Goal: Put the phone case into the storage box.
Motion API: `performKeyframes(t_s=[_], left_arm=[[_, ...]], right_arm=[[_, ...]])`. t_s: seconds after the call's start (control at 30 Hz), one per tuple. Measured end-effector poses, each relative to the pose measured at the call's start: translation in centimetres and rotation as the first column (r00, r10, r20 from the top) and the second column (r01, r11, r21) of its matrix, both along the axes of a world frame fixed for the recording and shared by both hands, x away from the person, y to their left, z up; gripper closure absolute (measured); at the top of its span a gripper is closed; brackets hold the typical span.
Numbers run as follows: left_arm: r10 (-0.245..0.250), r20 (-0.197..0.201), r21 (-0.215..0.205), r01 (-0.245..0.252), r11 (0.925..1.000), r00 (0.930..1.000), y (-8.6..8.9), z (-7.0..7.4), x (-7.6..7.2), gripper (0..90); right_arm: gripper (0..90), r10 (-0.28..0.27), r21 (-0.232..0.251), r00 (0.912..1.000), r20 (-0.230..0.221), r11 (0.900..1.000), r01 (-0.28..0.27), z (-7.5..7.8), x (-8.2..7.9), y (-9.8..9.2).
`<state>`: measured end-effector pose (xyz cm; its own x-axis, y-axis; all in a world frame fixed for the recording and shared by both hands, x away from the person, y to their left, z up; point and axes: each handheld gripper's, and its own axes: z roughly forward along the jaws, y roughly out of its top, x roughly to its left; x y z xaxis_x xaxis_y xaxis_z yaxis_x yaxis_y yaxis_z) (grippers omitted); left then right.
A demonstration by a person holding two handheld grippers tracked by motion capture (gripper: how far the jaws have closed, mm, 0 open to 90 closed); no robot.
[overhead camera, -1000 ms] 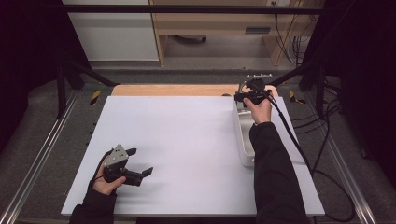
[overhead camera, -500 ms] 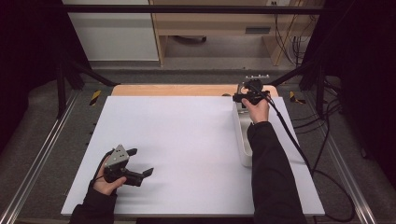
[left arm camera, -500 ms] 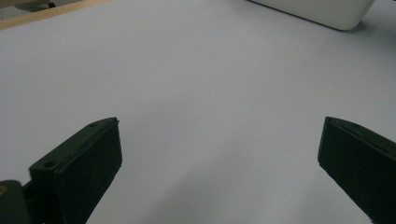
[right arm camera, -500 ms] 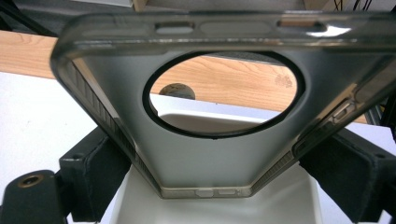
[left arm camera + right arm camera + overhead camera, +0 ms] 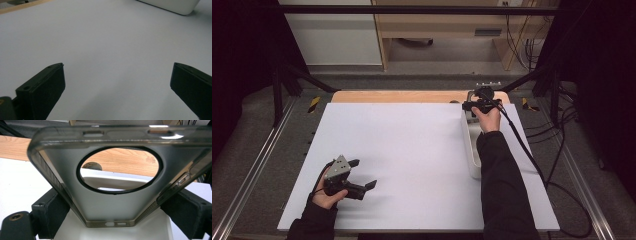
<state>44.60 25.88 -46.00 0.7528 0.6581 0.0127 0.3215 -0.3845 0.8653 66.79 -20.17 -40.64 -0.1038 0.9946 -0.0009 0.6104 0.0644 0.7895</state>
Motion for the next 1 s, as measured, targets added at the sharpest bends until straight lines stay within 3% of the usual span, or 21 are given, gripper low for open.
performKeyframes(t_s=[0.43,0.63,0.87,1.0], left_arm=[[-0.003,-0.001,0.003,0.003,1.0000,1.0000,-0.05,-0.03,0.00,0.0],[-0.004,-0.002,0.004,0.004,1.0000,1.0000,-0.07,-0.05,0.01,0.0],[-0.006,-0.003,0.005,0.006,1.0000,1.0000,-0.14,-0.09,0.01,0.0],[-0.007,-0.003,0.005,0.007,1.0000,1.0000,-0.14,-0.09,0.01,0.0]], right_arm=[[10.8,0.002,-0.004,0.9999,0.011,1.000,-0.002,-0.08,-0.01,0.06],[2.9,0.041,0.016,0.9992,-0.002,0.999,-0.041,-0.01,0.11,-0.12],[1.0,0.057,0.020,0.9983,0.011,0.998,-0.057,0.30,0.05,-0.34],[0.7,0.052,0.023,0.9978,0.041,0.998,-0.053,0.77,-0.19,-0.66]])
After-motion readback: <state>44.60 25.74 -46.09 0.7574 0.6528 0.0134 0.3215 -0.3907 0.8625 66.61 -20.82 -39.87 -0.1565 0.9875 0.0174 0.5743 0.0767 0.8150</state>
